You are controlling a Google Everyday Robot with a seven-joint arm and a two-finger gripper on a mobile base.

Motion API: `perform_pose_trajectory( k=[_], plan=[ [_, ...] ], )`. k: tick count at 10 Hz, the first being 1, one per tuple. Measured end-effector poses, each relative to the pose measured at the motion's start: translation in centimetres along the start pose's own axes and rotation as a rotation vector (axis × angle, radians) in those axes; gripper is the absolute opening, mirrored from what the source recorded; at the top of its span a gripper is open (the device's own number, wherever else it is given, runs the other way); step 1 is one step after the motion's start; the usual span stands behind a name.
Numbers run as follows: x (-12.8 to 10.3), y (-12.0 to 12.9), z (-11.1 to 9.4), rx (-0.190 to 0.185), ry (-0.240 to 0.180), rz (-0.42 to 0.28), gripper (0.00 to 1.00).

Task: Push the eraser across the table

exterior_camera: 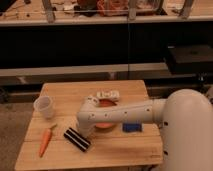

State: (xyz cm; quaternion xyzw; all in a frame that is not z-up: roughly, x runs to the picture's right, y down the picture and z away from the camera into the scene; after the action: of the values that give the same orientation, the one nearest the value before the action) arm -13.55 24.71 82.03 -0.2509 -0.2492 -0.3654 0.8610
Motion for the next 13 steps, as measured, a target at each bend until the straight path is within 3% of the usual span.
perform_pose_trajectory(
  k=[13],
  plan=[
    [-0.27,-0.45,0.13,-0.005,-0.002,-0.018,0.00]
  ],
)
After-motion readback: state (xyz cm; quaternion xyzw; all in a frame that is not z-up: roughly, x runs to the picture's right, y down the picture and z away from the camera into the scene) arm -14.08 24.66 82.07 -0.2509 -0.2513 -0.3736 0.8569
